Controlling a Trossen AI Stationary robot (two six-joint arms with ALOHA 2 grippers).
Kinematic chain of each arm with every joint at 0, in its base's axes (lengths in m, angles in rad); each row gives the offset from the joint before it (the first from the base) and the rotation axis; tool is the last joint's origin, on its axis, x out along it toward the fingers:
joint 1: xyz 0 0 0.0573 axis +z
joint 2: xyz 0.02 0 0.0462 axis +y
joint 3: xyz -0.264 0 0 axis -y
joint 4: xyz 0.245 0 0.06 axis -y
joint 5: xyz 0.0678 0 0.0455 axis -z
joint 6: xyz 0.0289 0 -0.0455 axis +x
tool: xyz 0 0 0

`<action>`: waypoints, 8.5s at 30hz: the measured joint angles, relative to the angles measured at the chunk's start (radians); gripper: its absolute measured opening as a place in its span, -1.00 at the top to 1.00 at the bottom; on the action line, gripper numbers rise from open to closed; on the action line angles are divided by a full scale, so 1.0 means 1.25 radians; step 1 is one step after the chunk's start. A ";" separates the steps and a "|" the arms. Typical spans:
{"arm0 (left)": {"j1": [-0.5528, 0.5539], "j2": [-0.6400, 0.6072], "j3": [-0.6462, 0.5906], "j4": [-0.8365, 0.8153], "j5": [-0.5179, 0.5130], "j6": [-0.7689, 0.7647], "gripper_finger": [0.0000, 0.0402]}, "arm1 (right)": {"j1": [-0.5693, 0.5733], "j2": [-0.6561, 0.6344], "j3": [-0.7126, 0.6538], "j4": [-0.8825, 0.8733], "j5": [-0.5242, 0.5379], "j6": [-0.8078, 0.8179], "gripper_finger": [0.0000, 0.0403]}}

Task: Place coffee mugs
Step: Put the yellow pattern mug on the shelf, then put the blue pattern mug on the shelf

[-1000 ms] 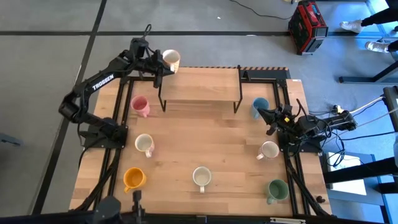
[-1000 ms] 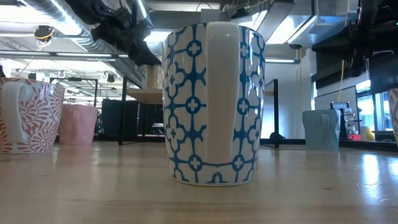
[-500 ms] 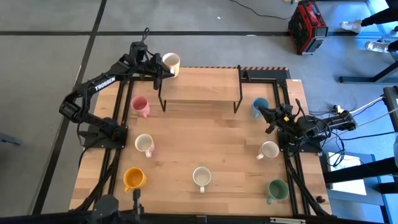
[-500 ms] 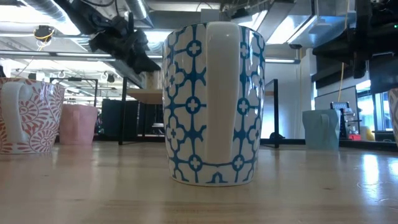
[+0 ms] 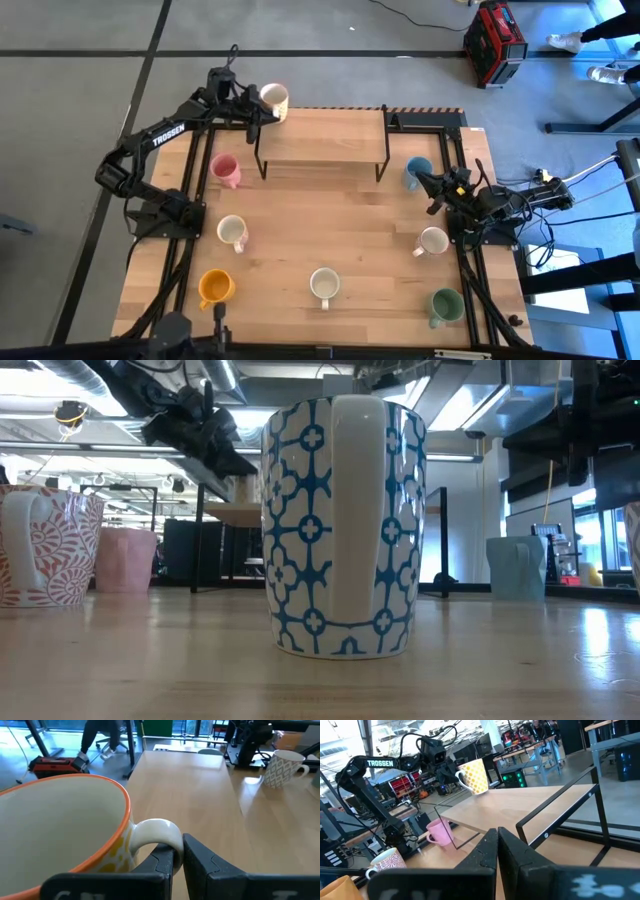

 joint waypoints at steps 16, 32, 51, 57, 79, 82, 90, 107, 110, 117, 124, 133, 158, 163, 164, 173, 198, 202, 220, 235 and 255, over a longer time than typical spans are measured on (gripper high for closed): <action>-0.008 0.000 0.001 -0.034 -0.033 0.004 0.86 | 0.000 0.000 0.000 0.000 -0.001 0.000 0.99; -0.008 -0.001 0.001 -0.047 -0.068 -0.047 0.65 | 0.000 0.000 0.000 0.000 -0.002 0.000 0.99; -0.008 -0.132 0.002 -0.186 -0.216 -0.041 0.51 | 0.000 0.000 0.000 -0.002 -0.018 0.000 0.99; -0.009 -0.184 0.002 -0.213 -0.212 -0.064 0.51 | 0.000 0.000 0.000 -0.006 -0.022 0.000 0.99; -0.186 -0.299 0.002 -0.214 -0.267 -0.331 0.23 | 0.000 0.000 0.000 -0.005 -0.072 0.000 0.99; -0.232 -0.300 0.002 -0.202 -0.208 -0.359 0.17 | 0.000 0.000 0.000 -0.003 -0.095 0.000 0.99; -0.472 -0.305 0.002 -0.190 -0.287 -0.408 0.17 | 0.000 0.000 0.000 -0.013 -0.121 0.000 0.99; -0.911 -0.285 0.001 0.030 -0.750 -0.631 0.17 | 0.000 0.000 0.000 -0.031 -0.277 0.004 0.99; -0.972 -0.258 0.000 0.064 -0.802 -0.634 0.17 | 0.000 0.000 0.000 -0.031 -0.307 0.004 0.99; -1.118 -0.173 0.001 0.155 -0.911 -0.674 0.18 | 0.000 0.000 0.000 -0.033 -0.354 0.038 0.99; -1.248 -0.049 0.001 0.296 -1.005 -0.674 0.18 | 0.000 0.000 0.000 -0.043 -0.395 0.039 0.99; -1.372 0.082 0.001 0.350 -1.072 -0.765 0.18 | 0.000 0.000 0.000 -0.050 -0.399 0.039 0.99; -1.458 0.413 0.214 0.200 -1.096 -0.968 0.18 | 0.000 0.000 0.000 -0.092 -0.400 0.045 0.99; -1.459 0.468 0.213 0.202 -1.095 -1.027 0.18 | 0.000 0.000 0.000 -0.091 -0.400 0.045 0.99; -1.459 0.477 0.213 0.203 -1.096 -1.031 0.18 | 0.000 0.000 0.000 -0.091 -0.400 0.045 0.99; -1.436 0.532 0.213 0.213 -1.150 -1.027 0.18 | 0.000 0.000 0.000 -0.093 -0.400 0.045 0.99; -1.390 0.600 0.212 0.358 -1.281 -0.964 0.18 | 0.000 0.000 0.000 -0.103 -0.442 0.045 0.99; -1.374 0.607 0.212 0.368 -1.339 -0.963 0.18 | 0.000 0.000 0.000 -0.103 -0.442 0.045 0.99; -1.337 0.593 0.213 0.376 -1.330 -0.877 0.89 | 0.000 0.000 0.000 -0.104 -0.442 0.041 0.99; -1.194 0.333 0.211 0.290 -1.022 -0.648 0.92 | 0.000 0.000 0.000 -0.098 -0.412 0.036 0.99; -0.661 0.037 0.211 0.028 -0.559 -0.286 0.92 | 0.000 0.000 0.000 -0.039 -0.123 0.036 0.99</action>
